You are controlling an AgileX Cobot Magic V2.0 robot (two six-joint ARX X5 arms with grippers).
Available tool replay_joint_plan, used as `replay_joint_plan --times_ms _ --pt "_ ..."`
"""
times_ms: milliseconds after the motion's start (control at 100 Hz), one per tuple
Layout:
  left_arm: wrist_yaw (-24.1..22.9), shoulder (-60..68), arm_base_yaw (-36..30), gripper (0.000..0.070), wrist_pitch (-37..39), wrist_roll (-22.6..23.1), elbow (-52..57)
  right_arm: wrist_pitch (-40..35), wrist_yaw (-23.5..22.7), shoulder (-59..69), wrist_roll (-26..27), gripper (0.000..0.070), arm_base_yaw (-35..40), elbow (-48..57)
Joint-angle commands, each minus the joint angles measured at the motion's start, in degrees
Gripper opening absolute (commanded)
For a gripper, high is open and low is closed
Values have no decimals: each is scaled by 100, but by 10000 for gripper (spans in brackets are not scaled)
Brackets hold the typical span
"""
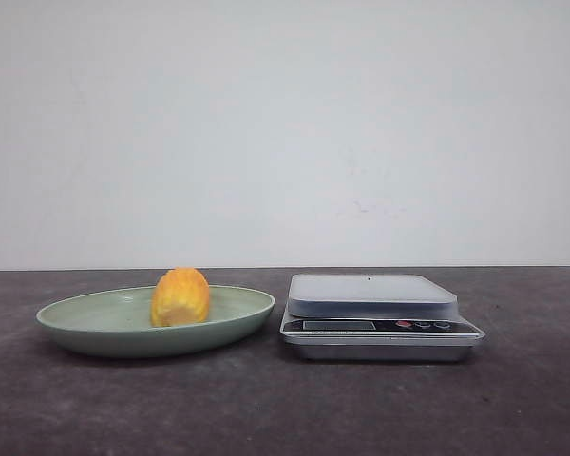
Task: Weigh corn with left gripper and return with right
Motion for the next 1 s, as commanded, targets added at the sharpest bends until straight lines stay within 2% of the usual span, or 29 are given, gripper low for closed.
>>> replay_joint_plan --times_ms 0,130,180,330,480,840,940,990 --pt "221 -15 426 11 343 372 -380 76 4 15 9 5 52 46" --pt "1082 -190 1311 11 1137 656 -1414 76 4 15 9 5 52 46" --pt "1217 -269 1517 11 1386 710 -1742 76 7 15 9 5 52 46" --pt "1283 -726 1991 11 2188 741 -2870 76 4 15 9 5 52 46" --pt "1410 -1410 2221 11 2490 730 -3724 76 4 15 9 5 52 46" --pt "1497 -1576 2496 11 2852 730 -4658 76 4 15 9 5 52 46" --pt "1659 -1576 2549 11 3224 669 -4986 76 4 15 9 5 52 46" --pt "1735 -1576 2570 11 3086 669 -4996 74 4 15 9 5 52 46"
